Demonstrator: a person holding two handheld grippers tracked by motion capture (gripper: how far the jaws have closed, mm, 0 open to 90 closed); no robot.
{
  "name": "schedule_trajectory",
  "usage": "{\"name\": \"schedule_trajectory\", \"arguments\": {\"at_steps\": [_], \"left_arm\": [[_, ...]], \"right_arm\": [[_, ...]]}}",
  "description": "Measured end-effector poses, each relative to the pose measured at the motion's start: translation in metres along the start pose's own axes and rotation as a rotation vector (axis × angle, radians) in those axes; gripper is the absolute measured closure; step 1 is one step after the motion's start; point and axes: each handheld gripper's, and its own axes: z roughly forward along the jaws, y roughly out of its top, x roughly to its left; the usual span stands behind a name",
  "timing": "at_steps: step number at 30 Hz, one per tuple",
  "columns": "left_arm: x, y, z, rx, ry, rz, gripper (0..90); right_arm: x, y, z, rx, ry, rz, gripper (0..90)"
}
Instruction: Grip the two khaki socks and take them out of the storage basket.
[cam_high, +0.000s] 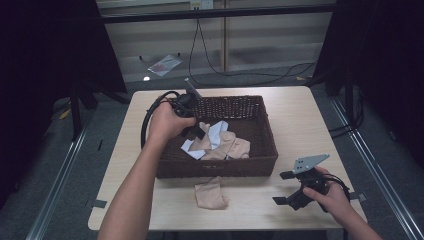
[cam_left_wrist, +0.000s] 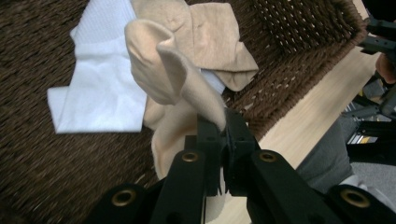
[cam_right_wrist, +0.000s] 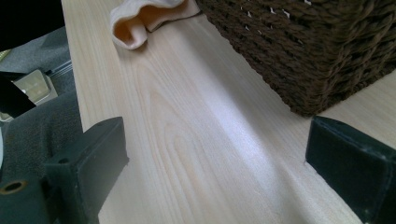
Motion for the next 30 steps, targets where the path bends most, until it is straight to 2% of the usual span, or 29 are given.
{"name": "schedule_trajectory", "arguments": {"at_steps": [5,6,11,13,18,23,29,30], "left_arm": [[-0.002,-0.002,-0.014,0.003,0.011,-0.006,87.1],[-0.004,-0.003,-0.02,0.009,0.009,-0.004,87.2],[-0.01,-0.005,-0.029,0.022,0.005,0.001,87.1],[-0.014,-0.006,-0.032,0.025,-0.006,-0.011,87.1],[-0.029,-0.006,-0.043,0.042,-0.009,0.012,87.1],[-0.036,-0.005,-0.048,0.053,-0.027,0.022,87.1],[-0.046,-0.008,-0.055,0.052,-0.046,0.061,87.0],[-0.048,-0.008,-0.055,0.043,-0.055,0.057,87.1]], "right_arm": [[0.0,0.0,0.0,0.002,0.0,0.002,5.2],[0.0,0.0,0.0,0.003,0.001,0.003,5.2],[0.0,0.0,0.001,0.006,0.002,0.003,5.2],[0.0,0.0,0.001,0.006,0.002,0.001,5.2],[0.0,0.0,0.002,0.007,0.004,-0.001,5.2],[0.0,0.0,0.002,0.009,0.002,0.001,5.2],[0.0,0.0,0.001,0.006,0.006,0.002,5.2],[0.0,0.0,0.002,0.006,0.006,0.002,5.2]]}}
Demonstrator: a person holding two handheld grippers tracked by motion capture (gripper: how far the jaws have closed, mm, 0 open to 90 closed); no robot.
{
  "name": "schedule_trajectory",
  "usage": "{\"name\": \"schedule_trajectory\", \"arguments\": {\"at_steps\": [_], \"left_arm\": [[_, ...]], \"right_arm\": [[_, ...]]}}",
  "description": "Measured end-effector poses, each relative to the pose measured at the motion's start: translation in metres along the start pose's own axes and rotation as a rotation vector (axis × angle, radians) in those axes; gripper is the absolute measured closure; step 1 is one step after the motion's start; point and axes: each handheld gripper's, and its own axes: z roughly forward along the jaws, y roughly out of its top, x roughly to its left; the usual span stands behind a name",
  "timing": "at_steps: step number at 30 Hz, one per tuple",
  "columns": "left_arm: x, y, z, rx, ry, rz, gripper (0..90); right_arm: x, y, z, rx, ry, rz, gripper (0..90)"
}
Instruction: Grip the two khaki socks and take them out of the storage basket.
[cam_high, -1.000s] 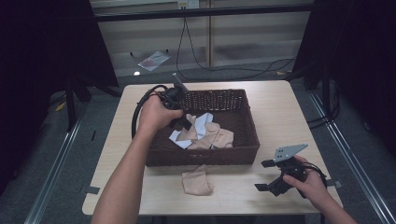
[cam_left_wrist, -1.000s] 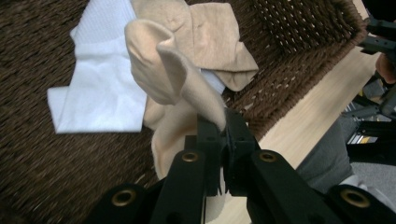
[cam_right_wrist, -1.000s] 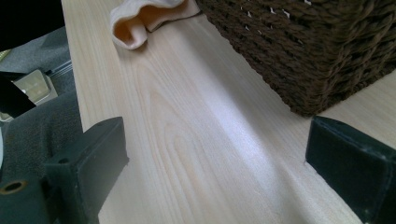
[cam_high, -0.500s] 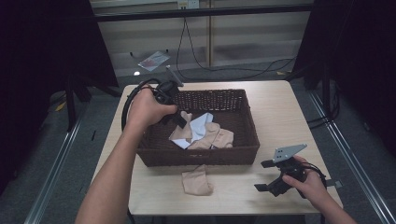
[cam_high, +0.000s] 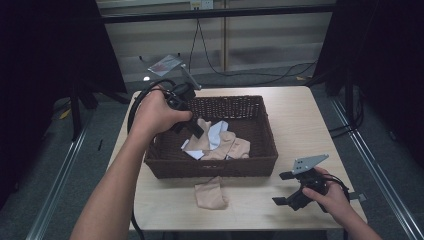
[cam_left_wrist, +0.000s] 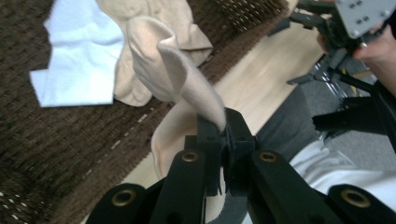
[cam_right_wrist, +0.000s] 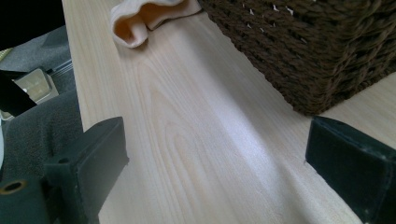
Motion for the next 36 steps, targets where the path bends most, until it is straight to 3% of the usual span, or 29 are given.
{"name": "schedule_trajectory", "arguments": {"at_steps": [4,16,20,36], "left_arm": [[-0.003,-0.003,-0.001,0.015,0.0,0.032,87.0],[-0.004,-0.012,0.008,0.05,-0.006,0.06,87.0],[-0.006,-0.013,0.01,0.076,-0.006,0.091,87.0],[-0.022,-0.022,0.02,0.087,-0.038,0.159,86.8]], "right_arm": [[0.0,0.0,0.0,-0.001,-0.002,-0.005,5.2],[0.0,0.0,0.001,0.004,0.002,0.003,5.2],[0.0,0.0,0.001,0.005,0.0,0.002,5.2],[0.0,0.0,0.0,-0.003,-0.001,0.0,5.2]]}}
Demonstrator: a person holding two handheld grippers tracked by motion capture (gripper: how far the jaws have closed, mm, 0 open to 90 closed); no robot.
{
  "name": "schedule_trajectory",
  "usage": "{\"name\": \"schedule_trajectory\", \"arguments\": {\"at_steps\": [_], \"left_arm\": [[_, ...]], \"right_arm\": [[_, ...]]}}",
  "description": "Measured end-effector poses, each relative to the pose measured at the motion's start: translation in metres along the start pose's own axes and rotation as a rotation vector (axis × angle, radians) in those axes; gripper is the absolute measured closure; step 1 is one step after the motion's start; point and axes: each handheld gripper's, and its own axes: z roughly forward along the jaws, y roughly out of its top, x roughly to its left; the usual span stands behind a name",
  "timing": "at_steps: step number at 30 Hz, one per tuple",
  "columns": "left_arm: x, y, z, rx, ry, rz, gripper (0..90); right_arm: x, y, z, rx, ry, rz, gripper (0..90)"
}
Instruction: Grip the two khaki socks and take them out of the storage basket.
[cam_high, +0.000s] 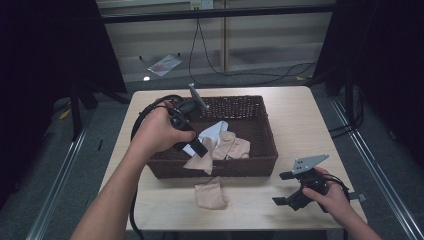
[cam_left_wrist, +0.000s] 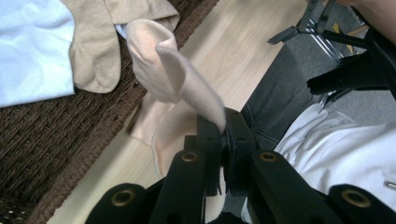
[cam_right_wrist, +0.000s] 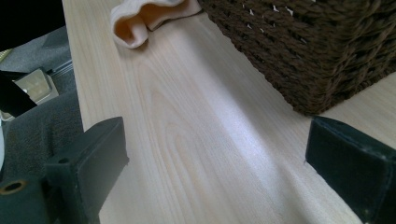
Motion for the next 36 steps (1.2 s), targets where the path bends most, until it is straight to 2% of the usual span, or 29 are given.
{"name": "schedule_trajectory", "arguments": {"at_steps": [9,13,16,18,21,22,25,26,27,30,33,36], "left_arm": [[-0.007,-0.003,0.004,-0.001,-0.027,0.028,86.4],[-0.01,-0.004,0.013,0.009,-0.037,0.034,86.0],[-0.009,-0.004,0.019,0.013,-0.037,0.043,81.7],[-0.007,-0.005,0.023,0.011,-0.032,0.046,74.9],[-0.002,-0.006,0.029,0.01,-0.012,0.053,52.3],[0.001,-0.007,0.034,0.009,0.001,0.043,45.2],[0.002,-0.009,0.037,0.02,0.015,0.045,38.8],[0.004,-0.01,0.04,0.008,0.022,0.037,38.8],[0.005,-0.01,0.041,0.009,0.032,0.042,31.6],[0.01,-0.014,0.044,-0.009,0.058,0.027,19.4],[0.011,-0.017,0.046,-0.017,0.062,0.033,16.1],[0.014,-0.023,0.05,-0.029,0.084,0.033,14.0]], "right_arm": [[0.0,0.0,0.0,0.0,0.0,-0.003,5.2],[0.001,0.0,0.0,0.002,0.0,-0.004,5.2],[0.001,0.0,0.0,0.002,-0.001,-0.003,5.2],[0.001,0.0,-0.001,0.001,0.0,-0.003,5.2],[0.001,0.0,-0.001,0.003,0.0,0.0,5.2],[0.001,0.001,-0.001,0.003,0.0,-0.001,5.2],[0.001,0.001,-0.001,0.004,0.0,0.0,5.2],[0.001,0.0,-0.001,0.003,-0.001,0.0,5.2],[0.001,0.0,-0.001,0.003,0.0,0.0,5.2],[0.001,0.0,-0.001,0.005,0.0,-0.001,5.2],[0.002,0.001,-0.001,0.005,-0.002,-0.001,5.2],[0.002,0.001,0.0,0.005,-0.002,-0.002,5.2]]}}
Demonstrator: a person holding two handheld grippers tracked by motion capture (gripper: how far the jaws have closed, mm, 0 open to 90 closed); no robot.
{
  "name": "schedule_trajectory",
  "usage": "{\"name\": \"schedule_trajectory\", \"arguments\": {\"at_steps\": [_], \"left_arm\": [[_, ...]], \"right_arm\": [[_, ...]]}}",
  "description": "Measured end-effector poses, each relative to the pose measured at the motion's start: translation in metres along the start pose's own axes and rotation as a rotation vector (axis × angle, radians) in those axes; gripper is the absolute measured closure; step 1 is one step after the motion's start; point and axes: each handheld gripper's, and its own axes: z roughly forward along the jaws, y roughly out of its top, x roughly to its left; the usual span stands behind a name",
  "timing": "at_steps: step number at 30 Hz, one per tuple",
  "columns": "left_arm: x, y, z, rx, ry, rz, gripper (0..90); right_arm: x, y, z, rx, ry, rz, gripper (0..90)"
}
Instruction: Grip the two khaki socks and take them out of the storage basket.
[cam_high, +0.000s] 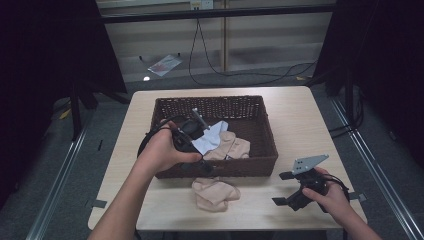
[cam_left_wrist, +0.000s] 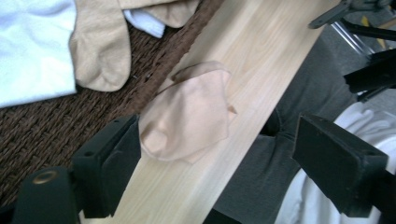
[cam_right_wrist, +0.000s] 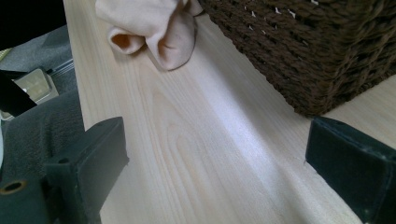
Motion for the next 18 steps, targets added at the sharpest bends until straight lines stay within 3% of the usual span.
{"name": "schedule_trajectory", "arguments": {"at_steps": [14,18], "left_arm": [[0.006,-0.03,0.024,-0.053,0.033,0.004,11.0],[0.009,-0.038,0.031,-0.078,0.019,-0.008,10.2]], "right_arm": [[0.001,-0.001,0.0,0.006,0.001,-0.003,5.2],[0.0,-0.001,0.001,0.004,0.003,-0.005,5.2]]}}
